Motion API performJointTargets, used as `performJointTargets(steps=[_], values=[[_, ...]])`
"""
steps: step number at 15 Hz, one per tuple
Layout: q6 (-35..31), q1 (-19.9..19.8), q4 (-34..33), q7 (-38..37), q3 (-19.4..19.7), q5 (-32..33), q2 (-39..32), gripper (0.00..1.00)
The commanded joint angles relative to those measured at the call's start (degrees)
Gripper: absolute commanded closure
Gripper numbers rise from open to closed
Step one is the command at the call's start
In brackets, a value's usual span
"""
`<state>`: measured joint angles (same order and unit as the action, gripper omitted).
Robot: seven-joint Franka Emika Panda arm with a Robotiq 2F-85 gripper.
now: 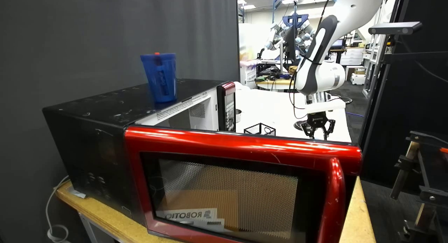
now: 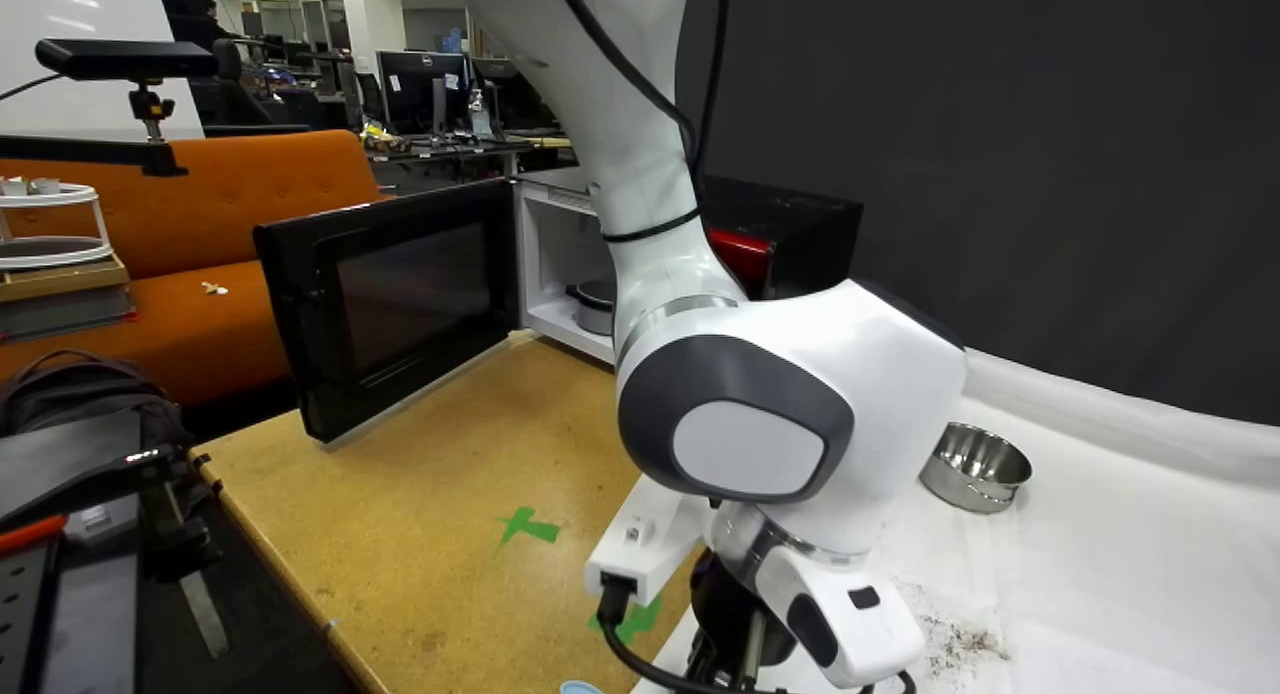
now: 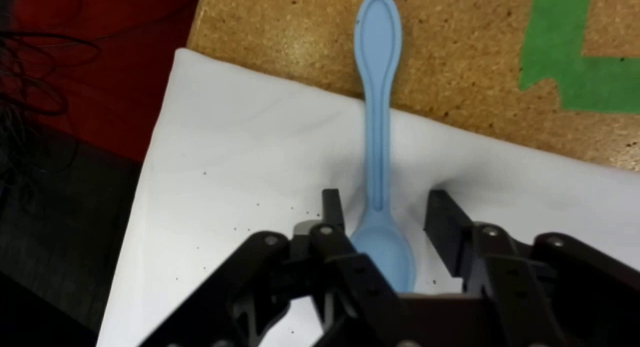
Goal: Pick up the light blue spoon from the table and put it in the black basket.
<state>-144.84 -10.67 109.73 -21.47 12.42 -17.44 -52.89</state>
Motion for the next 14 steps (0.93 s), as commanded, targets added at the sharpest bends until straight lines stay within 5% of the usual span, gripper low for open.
performJointTargets(steps=[1, 4, 14], values=[[2.0, -1.0, -0.8, -0.6, -0.8, -0.6, -0.5, 0.82], [2.5, -0.9, -1.2, -0.9, -1.0, -0.6, -0.6, 1.00], [4.2, -0.7, -0.4, -2.9, -0.9, -1.6, 5.1, 0.99]])
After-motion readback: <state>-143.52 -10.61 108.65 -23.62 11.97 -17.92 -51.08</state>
